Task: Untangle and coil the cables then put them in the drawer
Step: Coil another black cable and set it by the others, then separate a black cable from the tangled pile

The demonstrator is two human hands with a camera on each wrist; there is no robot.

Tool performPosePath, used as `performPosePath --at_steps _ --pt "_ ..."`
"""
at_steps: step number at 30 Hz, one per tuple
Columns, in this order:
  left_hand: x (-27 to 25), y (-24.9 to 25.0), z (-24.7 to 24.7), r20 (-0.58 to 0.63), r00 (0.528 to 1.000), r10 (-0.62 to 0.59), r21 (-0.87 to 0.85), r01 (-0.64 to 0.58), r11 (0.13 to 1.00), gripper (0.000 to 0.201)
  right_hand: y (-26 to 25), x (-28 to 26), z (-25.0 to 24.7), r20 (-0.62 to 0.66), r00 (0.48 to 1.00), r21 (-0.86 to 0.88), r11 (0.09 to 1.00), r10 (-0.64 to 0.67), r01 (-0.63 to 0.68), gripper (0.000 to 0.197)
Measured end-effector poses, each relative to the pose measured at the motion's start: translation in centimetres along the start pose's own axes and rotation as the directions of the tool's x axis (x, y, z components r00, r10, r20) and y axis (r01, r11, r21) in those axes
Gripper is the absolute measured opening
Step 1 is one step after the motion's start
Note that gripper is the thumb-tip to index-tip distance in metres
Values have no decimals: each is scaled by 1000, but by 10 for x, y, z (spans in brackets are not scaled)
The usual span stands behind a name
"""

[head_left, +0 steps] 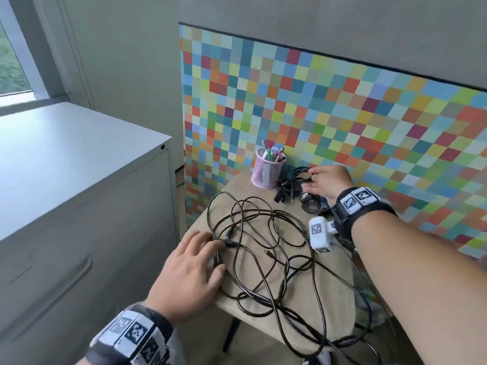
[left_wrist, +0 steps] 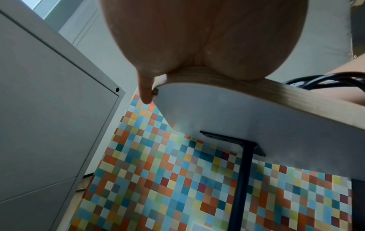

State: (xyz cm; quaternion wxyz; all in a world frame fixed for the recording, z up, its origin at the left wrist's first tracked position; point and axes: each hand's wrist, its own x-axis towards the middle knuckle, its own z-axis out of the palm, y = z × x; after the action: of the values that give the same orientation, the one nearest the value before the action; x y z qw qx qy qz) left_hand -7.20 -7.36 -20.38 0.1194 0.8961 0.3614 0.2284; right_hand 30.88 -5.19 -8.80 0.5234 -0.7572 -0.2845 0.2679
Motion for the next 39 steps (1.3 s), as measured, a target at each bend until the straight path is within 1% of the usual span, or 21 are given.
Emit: performPosePath --at_steps 2,5,8,11,13,14,16,17,19,21,22,23,25,27,28,31,33,35,37,38,39 --pt "-1 0 1 -23 1000 -10 -19 10 1000 42 1 6 8 14 1000 -19 1000 7 -7 29" --pt "-2 -1 3 -45 999 -14 -29 13 1000 40 5 12 16 9 999 -95 995 31 -30 26" --pt "-2 0 3 -46 999 -17 -34 15 999 40 15 20 17 -3 999 -334 941 43 -42 18" --pt "-2 1 2 -36 999 -23 -31 22 999 42 13 8 16 21 999 -573 819 25 -9 6" --pt "-1 0 2 -32 999 -22 -31 21 999 43 10 1 15 0 1000 -614 789 8 -7 8" --pt "-1 -1 2 -28 999 -21 -30 20 999 43 9 -2 14 -23 1000 -615 788 4 -17 13" --pt "-1 -2 2 -11 1000 -23 -27 23 999 44 5 -9 14 -68 997 -625 780 -39 -12 15" --pt "-1 -2 3 -4 1000 -25 -29 25 999 44 3 -15 14 -74 994 -643 766 -82 15 12" --pt "-1 -3 3 2 1000 -30 -35 31 999 45 -2 -29 12 -39 979 -655 745 -202 128 8" --pt "0 -2 2 0 999 -32 -39 32 999 45 -7 -47 12 32 960 -659 716 -280 231 2" --pt "0 -2 2 1 1000 -30 -37 30 999 45 -9 -57 11 88 955 -677 685 -284 267 4" --pt "0 -2 2 2 1000 -28 -37 28 999 45 -11 -68 10 171 953 -717 631 -251 295 11" --pt "0 -1 1 3 999 -34 -43 34 999 47 -15 -97 10 358 932 -784 521 -63 337 28" --pt "0 -1 1 7 999 -35 -42 36 998 47 -15 -128 11 483 867 -799 465 119 382 39" --pt "0 -1 1 9 999 -33 -37 33 999 47 -12 -140 12 519 843 -796 437 139 418 41" --pt "0 0 1 -5 1000 -25 -39 25 999 44 2 -167 19 545 836 -808 306 66 503 41" --pt "0 1 0 -7 1000 -27 -45 26 999 44 11 -176 22 551 834 -814 247 40 526 46" --pt "0 1 0 7 999 -31 -41 31 999 45 18 -178 24 535 845 -827 224 28 516 46" --pt "0 2 0 26 999 -36 -31 37 999 47 23 -172 23 499 867 -845 219 -2 487 28" --pt "0 1 -1 34 999 -39 -30 40 999 48 23 -169 21 486 874 -849 236 -6 473 17" --pt "1 1 -1 41 998 -41 -30 42 999 50 25 -164 18 472 881 -849 273 10 452 11"
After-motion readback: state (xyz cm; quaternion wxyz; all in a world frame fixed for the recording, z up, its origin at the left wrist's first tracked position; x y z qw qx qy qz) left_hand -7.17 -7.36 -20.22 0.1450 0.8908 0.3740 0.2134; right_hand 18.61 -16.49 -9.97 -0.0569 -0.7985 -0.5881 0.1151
